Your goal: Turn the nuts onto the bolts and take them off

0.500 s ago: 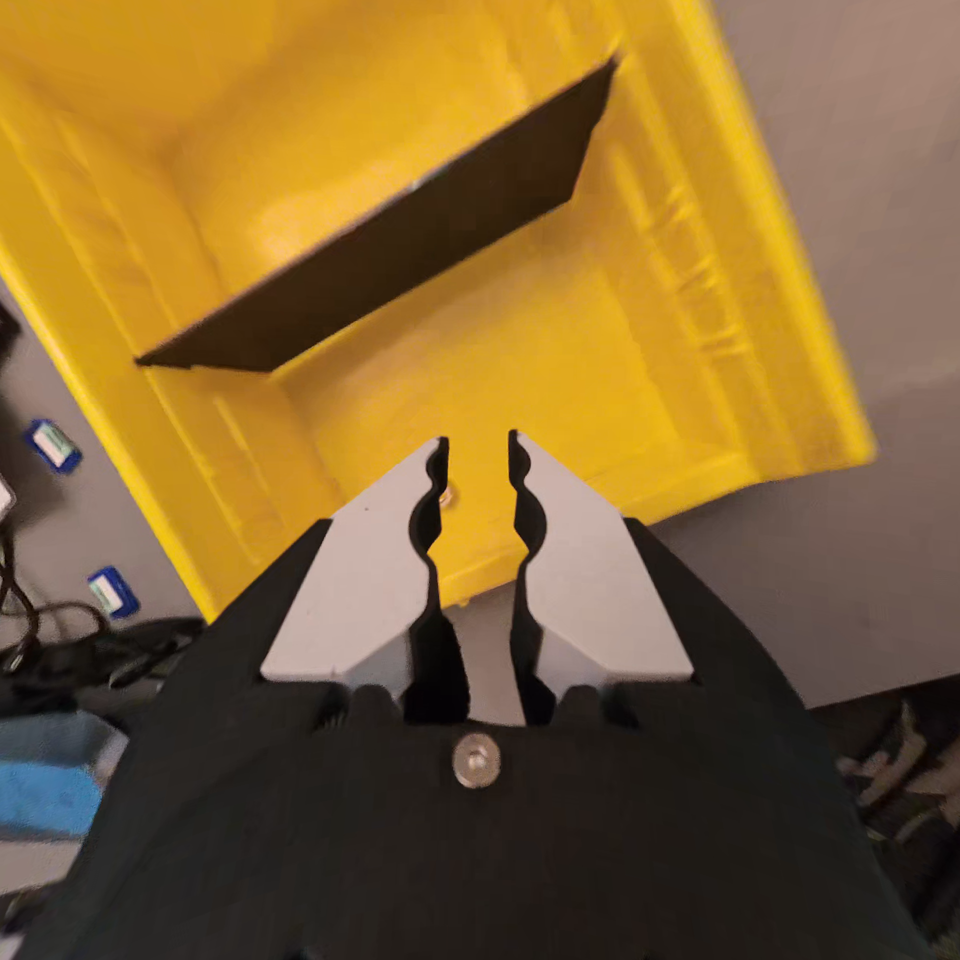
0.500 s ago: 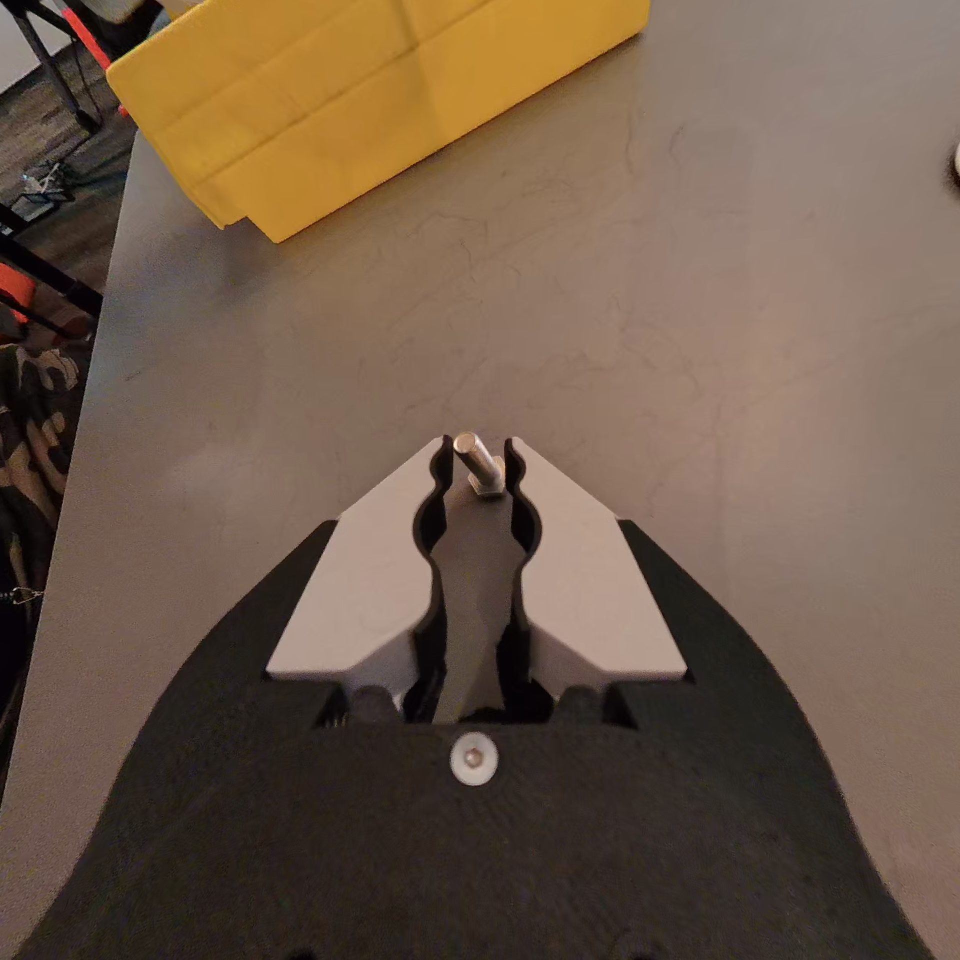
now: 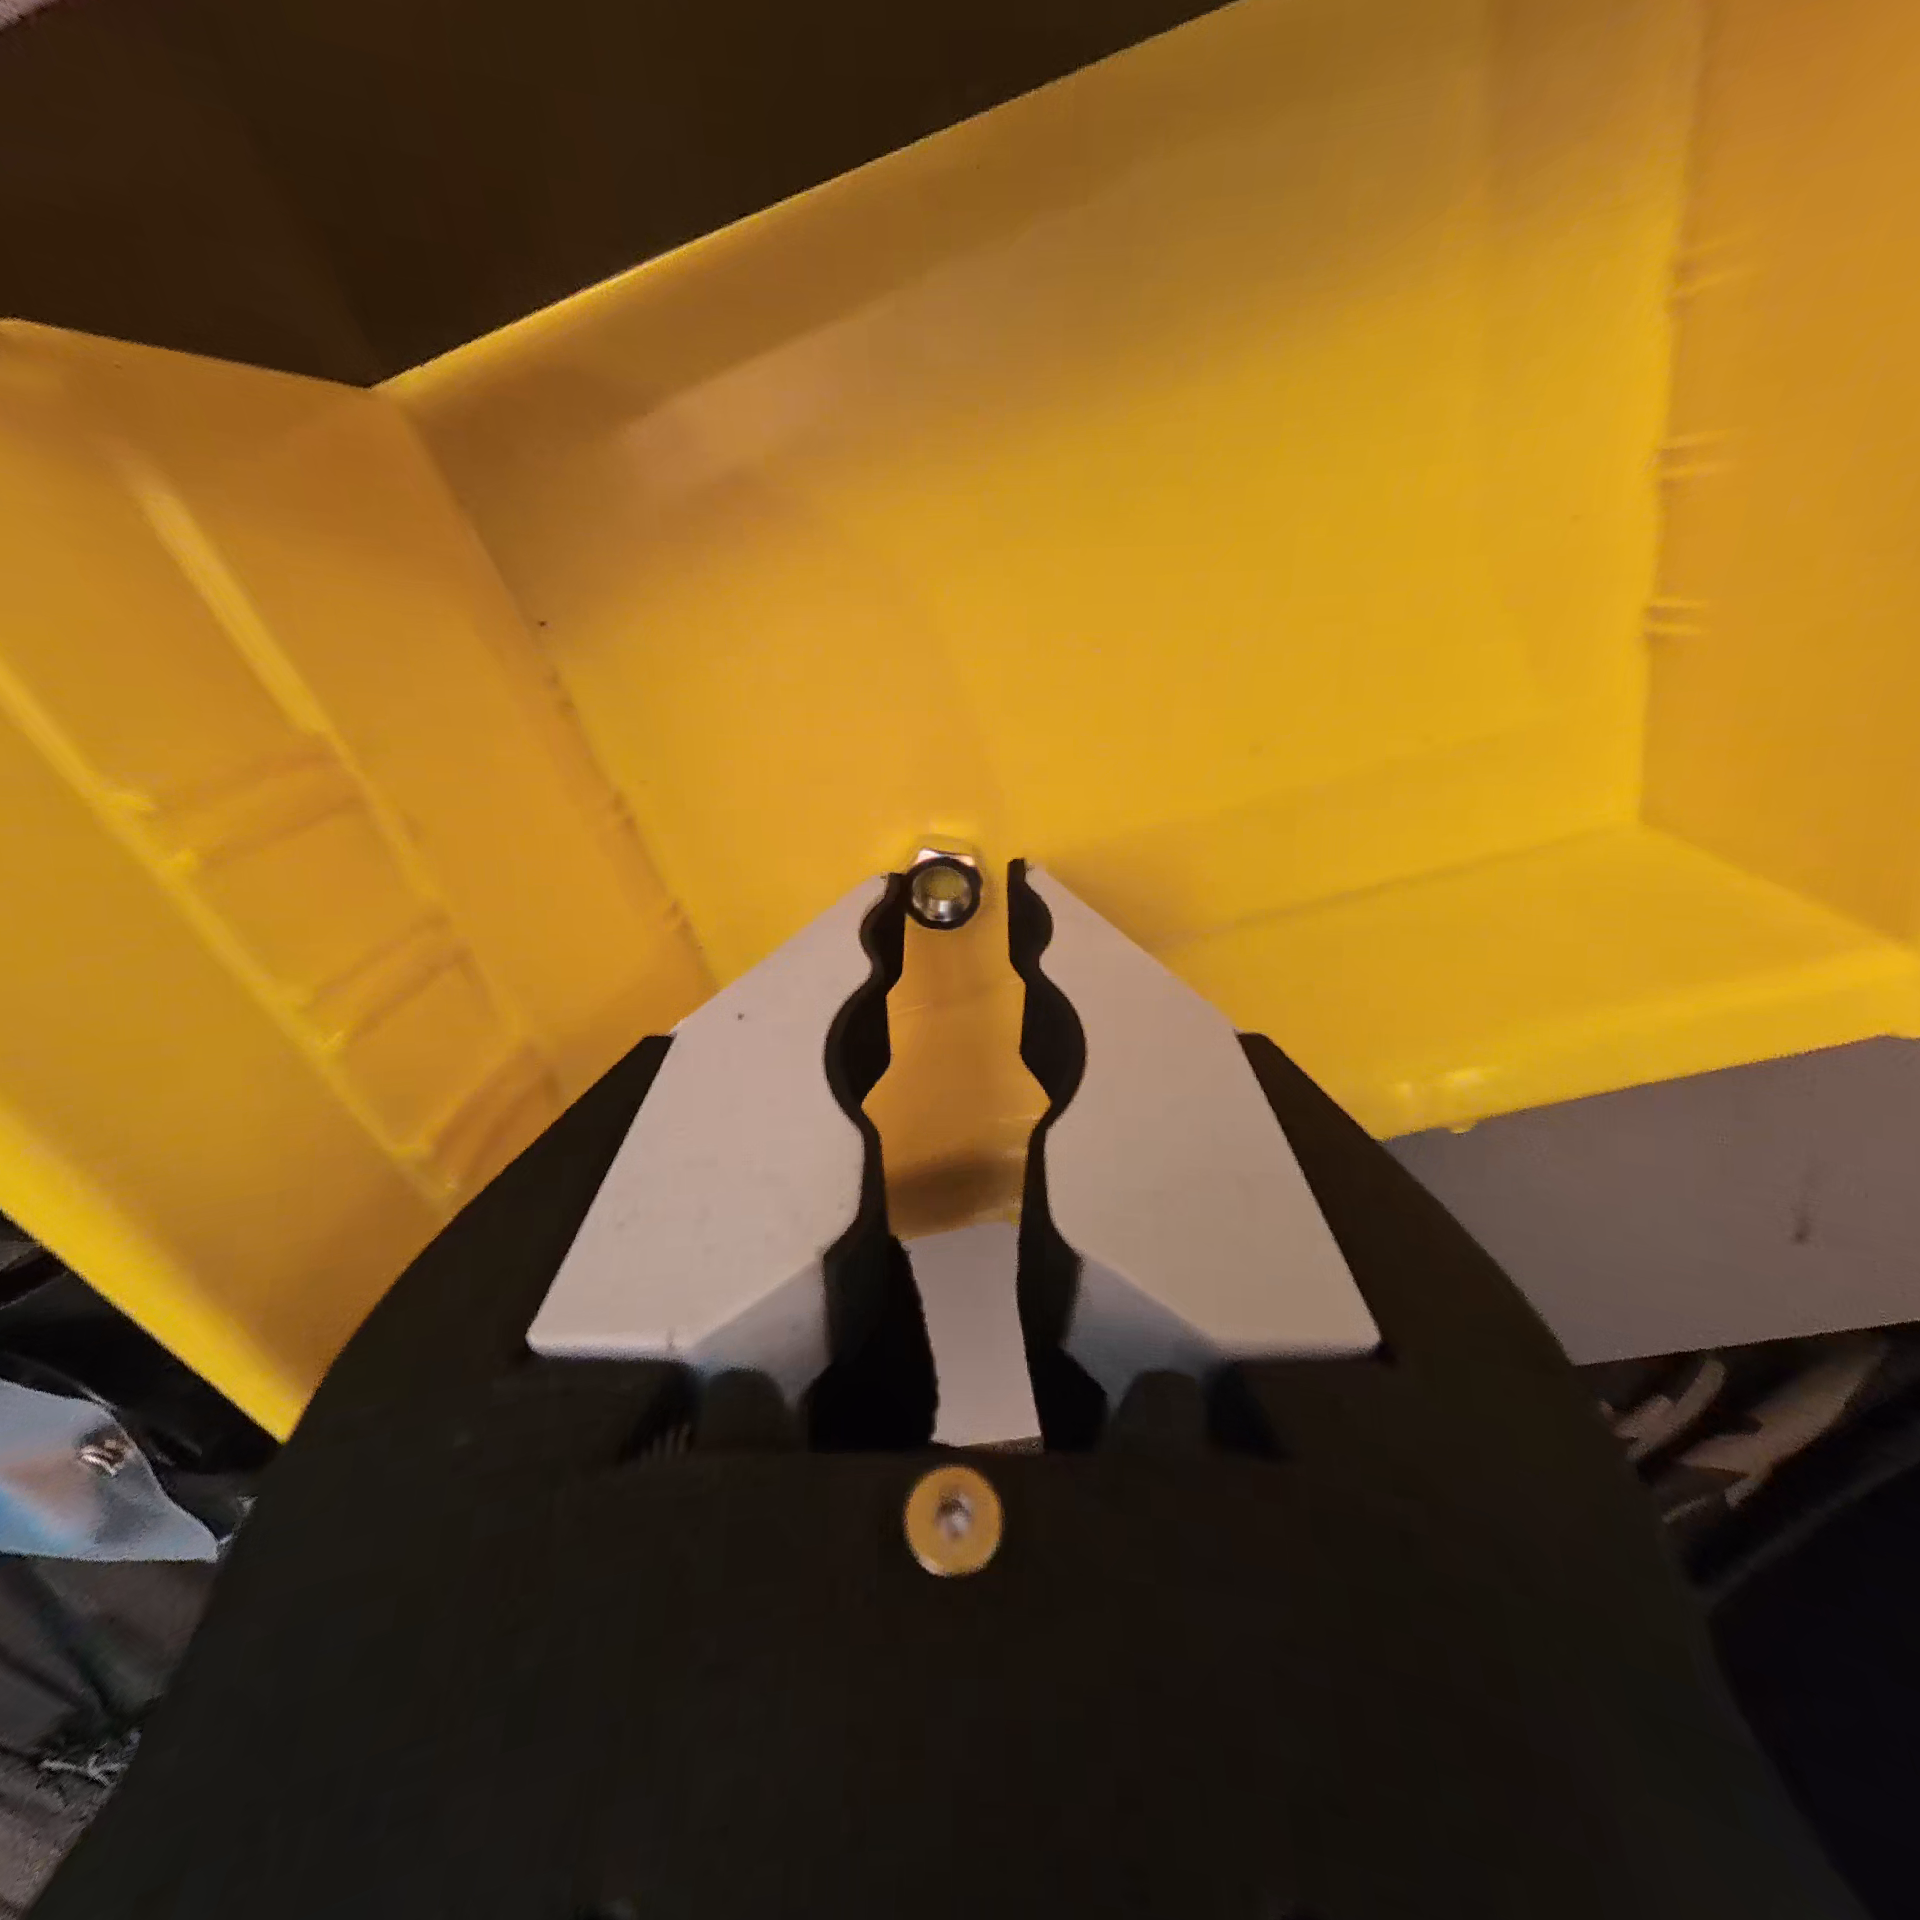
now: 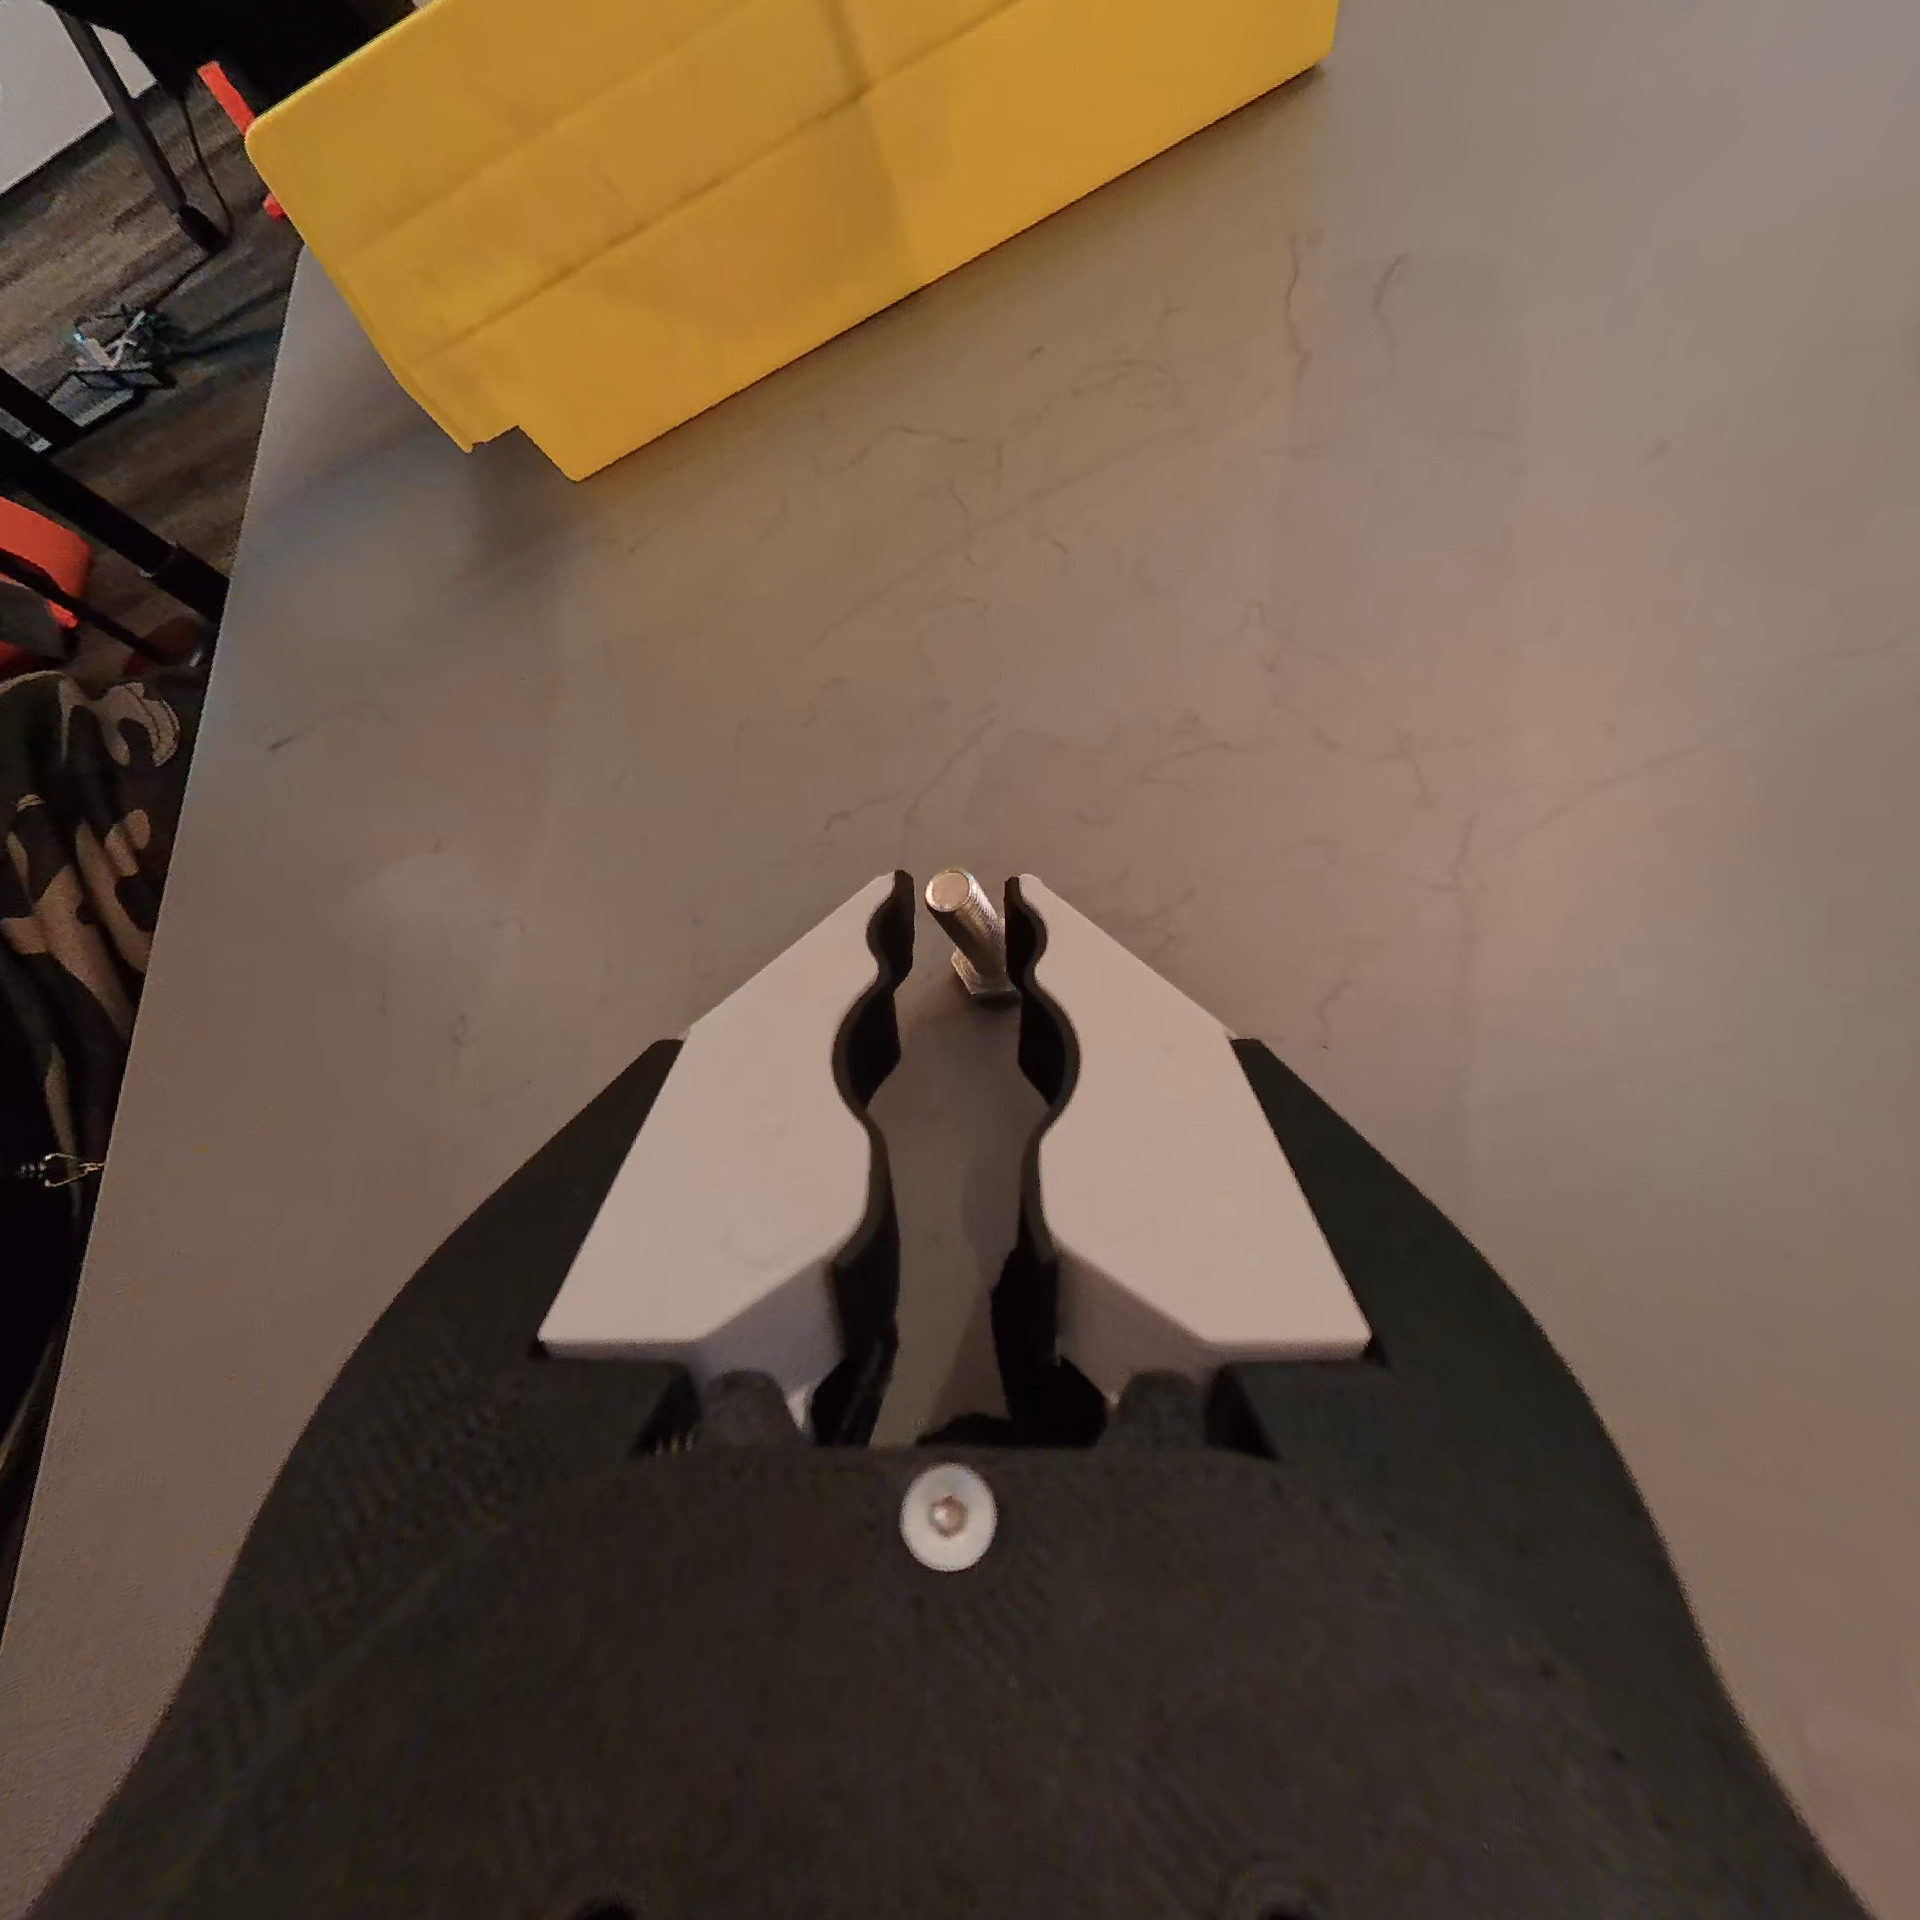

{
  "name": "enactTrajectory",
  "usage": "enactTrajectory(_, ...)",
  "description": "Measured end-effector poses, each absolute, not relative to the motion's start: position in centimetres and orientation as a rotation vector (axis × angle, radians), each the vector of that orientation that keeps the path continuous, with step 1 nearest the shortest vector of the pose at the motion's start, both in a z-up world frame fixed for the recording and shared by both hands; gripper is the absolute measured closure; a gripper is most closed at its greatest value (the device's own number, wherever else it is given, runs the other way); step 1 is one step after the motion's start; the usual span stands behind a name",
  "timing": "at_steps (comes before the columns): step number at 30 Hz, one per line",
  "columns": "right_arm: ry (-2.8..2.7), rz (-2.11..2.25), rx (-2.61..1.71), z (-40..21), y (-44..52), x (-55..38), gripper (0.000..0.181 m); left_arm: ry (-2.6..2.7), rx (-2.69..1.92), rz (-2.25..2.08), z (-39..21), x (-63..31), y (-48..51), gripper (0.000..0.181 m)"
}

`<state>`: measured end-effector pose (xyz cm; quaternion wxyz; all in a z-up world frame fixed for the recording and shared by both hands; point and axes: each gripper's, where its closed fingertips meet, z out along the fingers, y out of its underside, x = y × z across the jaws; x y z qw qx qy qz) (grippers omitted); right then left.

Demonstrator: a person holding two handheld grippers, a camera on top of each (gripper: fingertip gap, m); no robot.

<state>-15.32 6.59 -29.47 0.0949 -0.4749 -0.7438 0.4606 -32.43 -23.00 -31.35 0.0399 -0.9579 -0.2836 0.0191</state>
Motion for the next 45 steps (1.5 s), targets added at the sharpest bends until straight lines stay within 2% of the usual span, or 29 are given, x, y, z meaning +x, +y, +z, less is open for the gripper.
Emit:
enactTrajectory(7, -2.208, 1.364, -1.406, -29.5, 6.6, -15.3, 0.167, -0.898, -2.981, 0.073, -31.5, -32.8, -23.6, 0.164)
enactTrajectory(13, -2.211, 1.362, -1.406, -29.5, 6.5, -15.3, 0.168, -0.925, -2.998, 0.135, -31.4, -33.3, -24.0, 0.147)
enactTrajectory(22, -2.213, 1.364, -1.407, -29.5, 6.5, -15.3, 0.168, -0.918, -2.921, 0.134, -30.0, -34.3, -23.3, 0.151)
enactTrajectory(31, -2.216, 1.361, -1.407, -29.5, 6.5, -15.3, 0.169, -1.010, -3.007, 0.163, -31.5, -34.8, -25.1, 0.143)
enactTrajectory(37, -2.216, 1.361, -1.407, -29.5, 6.5, -15.3, 0.169, -0.980, -3.020, 0.162, -31.7, -34.8, -24.8, 0.164)
enactTrajectory(45, -2.213, 1.361, -1.407, -29.5, 6.6, -15.3, 0.169, -0.876, -2.958, 0.170, -31.2, -34.4, -23.3, 0.165)
